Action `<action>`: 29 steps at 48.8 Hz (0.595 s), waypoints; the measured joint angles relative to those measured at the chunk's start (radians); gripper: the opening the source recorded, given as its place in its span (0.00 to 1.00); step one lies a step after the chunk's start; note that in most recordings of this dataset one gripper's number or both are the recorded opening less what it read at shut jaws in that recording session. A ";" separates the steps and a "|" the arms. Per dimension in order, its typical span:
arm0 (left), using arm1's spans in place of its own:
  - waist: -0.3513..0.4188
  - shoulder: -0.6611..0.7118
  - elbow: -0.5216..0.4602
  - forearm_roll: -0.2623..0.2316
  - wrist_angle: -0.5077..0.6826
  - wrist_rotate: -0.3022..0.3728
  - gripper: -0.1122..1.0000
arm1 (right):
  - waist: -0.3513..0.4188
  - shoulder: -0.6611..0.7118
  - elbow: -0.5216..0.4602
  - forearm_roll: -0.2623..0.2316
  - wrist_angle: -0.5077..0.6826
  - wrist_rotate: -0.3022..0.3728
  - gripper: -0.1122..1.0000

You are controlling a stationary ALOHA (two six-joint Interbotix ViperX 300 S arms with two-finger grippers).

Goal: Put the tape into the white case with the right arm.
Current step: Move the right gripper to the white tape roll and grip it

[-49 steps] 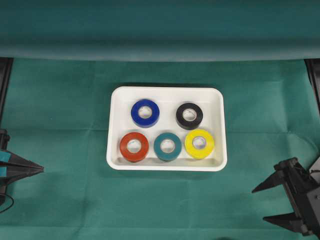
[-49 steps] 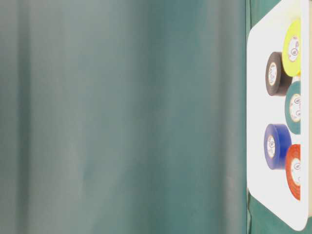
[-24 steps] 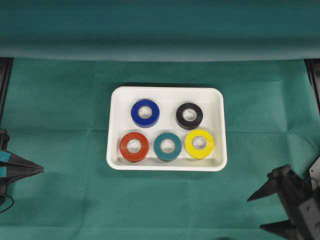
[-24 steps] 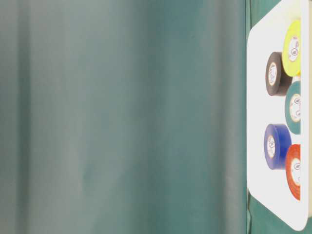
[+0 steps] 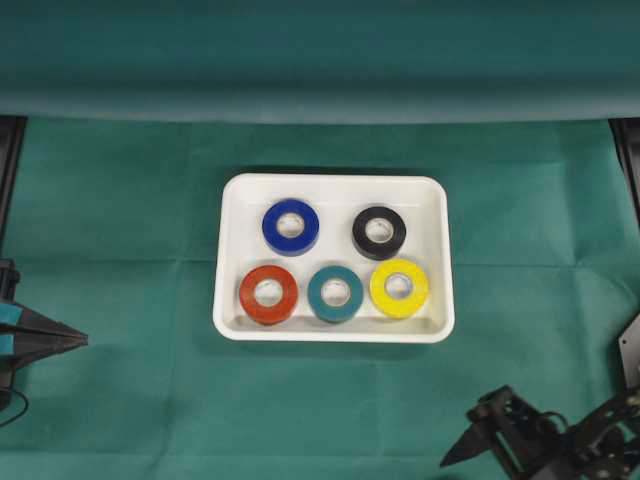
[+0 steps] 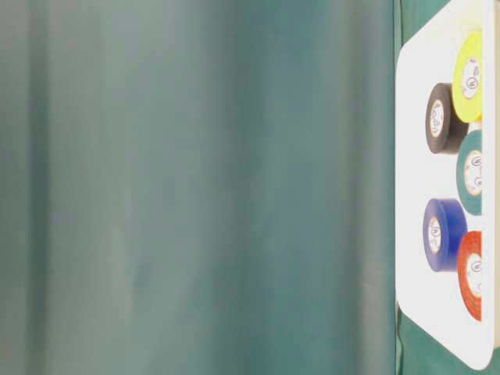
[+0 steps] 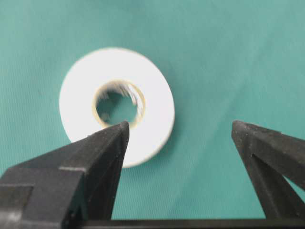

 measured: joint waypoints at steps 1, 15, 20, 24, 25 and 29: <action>0.000 0.000 0.000 0.000 0.000 0.000 0.10 | 0.003 0.015 -0.011 0.000 -0.005 0.000 0.68; 0.000 0.000 0.003 0.000 0.000 0.000 0.10 | 0.009 0.107 -0.071 -0.002 -0.023 0.000 0.68; 0.000 0.000 0.003 0.000 0.000 0.000 0.10 | 0.009 0.112 -0.072 0.000 -0.021 0.000 0.68; 0.000 0.000 0.003 0.002 0.000 0.000 0.10 | 0.009 0.121 -0.072 0.000 -0.021 0.000 0.68; -0.002 0.000 0.003 0.000 -0.002 0.000 0.10 | 0.009 0.124 -0.072 -0.002 -0.021 0.000 0.68; 0.000 0.000 0.003 0.000 0.000 0.000 0.10 | 0.009 0.144 -0.072 0.000 -0.020 0.000 0.68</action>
